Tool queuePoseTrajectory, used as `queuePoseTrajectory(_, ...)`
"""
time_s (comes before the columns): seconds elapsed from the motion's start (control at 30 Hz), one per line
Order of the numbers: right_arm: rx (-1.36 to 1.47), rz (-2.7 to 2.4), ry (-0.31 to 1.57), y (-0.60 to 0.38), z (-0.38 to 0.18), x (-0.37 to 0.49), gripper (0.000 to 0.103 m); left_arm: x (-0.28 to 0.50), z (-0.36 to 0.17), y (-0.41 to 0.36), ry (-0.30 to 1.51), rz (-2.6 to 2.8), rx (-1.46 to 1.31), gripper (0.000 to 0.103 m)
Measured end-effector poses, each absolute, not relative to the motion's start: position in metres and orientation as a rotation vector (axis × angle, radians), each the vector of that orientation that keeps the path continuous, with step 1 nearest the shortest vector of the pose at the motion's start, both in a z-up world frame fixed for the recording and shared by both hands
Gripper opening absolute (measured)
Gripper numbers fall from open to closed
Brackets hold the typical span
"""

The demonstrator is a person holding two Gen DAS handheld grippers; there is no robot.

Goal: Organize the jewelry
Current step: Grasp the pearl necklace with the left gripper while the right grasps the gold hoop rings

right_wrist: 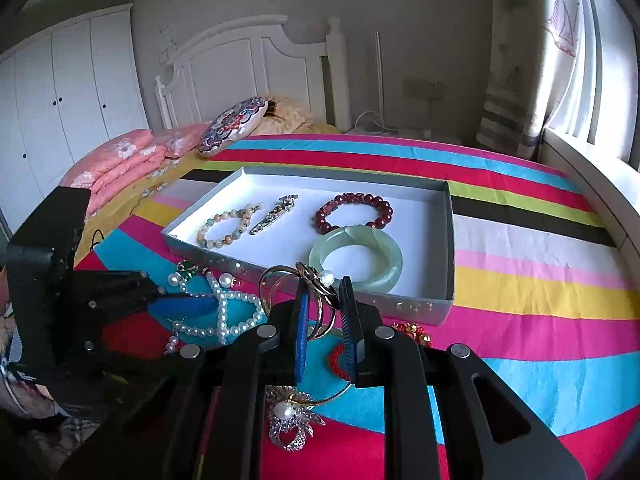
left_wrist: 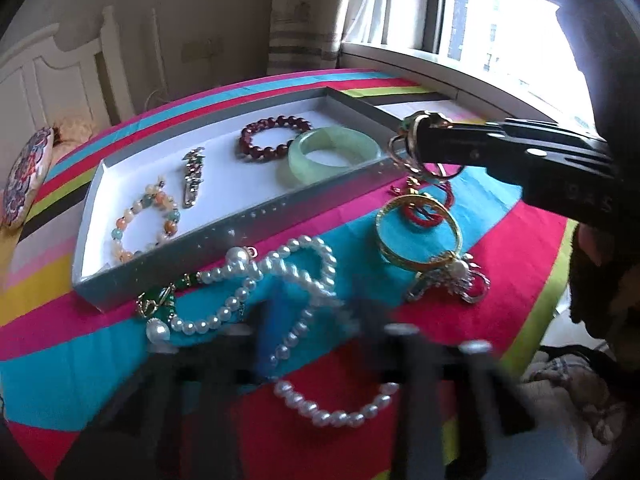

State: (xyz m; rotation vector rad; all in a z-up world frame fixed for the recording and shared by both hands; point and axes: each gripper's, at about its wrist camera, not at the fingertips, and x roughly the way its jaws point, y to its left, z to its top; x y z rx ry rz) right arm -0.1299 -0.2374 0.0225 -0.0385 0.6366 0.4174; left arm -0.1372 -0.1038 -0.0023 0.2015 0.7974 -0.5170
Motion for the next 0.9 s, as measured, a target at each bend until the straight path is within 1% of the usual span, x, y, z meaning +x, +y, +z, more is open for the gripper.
queuePoseTrajectory(0.1,-0.034,0.414,0.637,-0.240,0.022,-0.131,0.017,-0.141,-0.001,-0.097,0.794,-0.540,0.174,0.012)
queuePoseTrajectory(0.13,-0.034,0.413,0.636,-0.240,0.021,-0.132,0.017,-0.144,-0.001,-0.094,0.784,-0.539,0.163,0.010)
queuePoseTrajectory(0.17,-0.034,0.412,0.636,-0.241,0.021,-0.132,0.017,-0.146,0.000,-0.092,0.777,-0.540,0.152,0.006)
queuePoseTrajectory(0.47,-0.035,0.417,0.652,-0.240,0.012,-0.136,0.017,-0.167,0.028,-0.067,0.666,-0.515,0.089,0.007)
queuePoseTrajectory(0.9,-0.034,0.427,0.620,-0.240,0.017,-0.144,0.017,-0.190,0.077,-0.060,0.519,-0.496,0.099,0.007)
